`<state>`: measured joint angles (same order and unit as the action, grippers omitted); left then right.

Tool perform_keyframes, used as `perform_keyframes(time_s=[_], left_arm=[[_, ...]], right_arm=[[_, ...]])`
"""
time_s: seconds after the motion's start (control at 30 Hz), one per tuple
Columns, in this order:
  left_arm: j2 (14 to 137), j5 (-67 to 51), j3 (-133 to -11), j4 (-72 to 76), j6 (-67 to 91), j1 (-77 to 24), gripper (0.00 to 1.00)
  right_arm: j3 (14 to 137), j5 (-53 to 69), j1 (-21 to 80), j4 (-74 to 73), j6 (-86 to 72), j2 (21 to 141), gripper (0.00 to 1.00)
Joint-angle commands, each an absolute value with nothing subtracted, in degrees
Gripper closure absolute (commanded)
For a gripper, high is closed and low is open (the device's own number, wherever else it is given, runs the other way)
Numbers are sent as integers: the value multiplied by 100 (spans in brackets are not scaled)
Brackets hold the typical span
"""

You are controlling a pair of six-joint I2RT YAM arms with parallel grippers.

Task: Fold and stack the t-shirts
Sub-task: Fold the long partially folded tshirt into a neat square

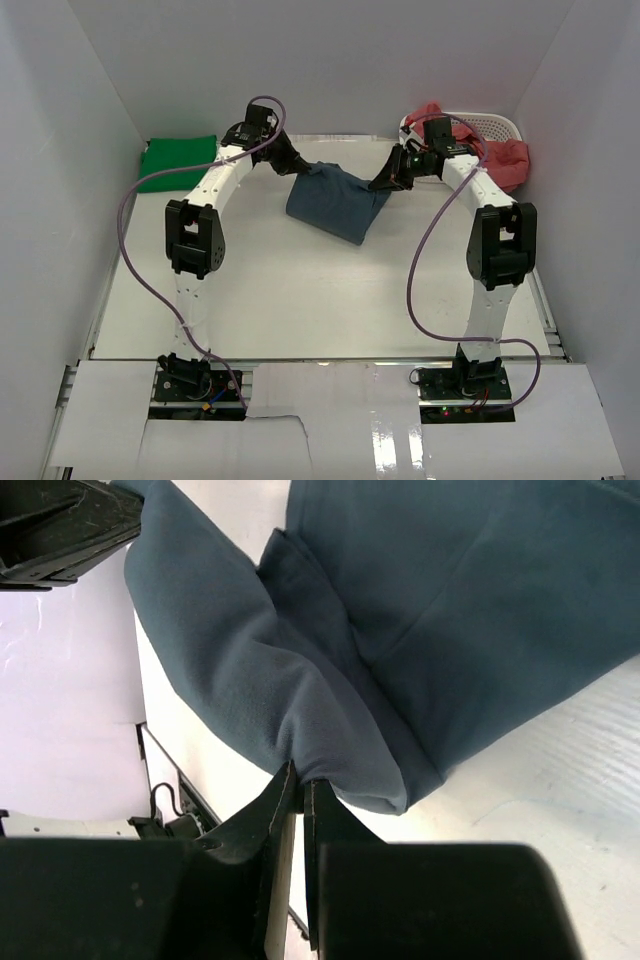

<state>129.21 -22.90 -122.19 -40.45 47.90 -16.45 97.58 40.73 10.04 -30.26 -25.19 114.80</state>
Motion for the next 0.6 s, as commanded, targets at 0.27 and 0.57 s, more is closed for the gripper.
perform_keyframes(time_s=[0.27, 0.57], left_arm=[[13324, -3006, -12313, -2532, 5036, -1477, 100], [13368, -3225, -12059, -1346, 5308, -1450, 100]], right_arm=[[10555, 4131, 765, -2936, -2540, 12120, 92], [10608, 4271, 545, -2514, -2663, 12357, 92]])
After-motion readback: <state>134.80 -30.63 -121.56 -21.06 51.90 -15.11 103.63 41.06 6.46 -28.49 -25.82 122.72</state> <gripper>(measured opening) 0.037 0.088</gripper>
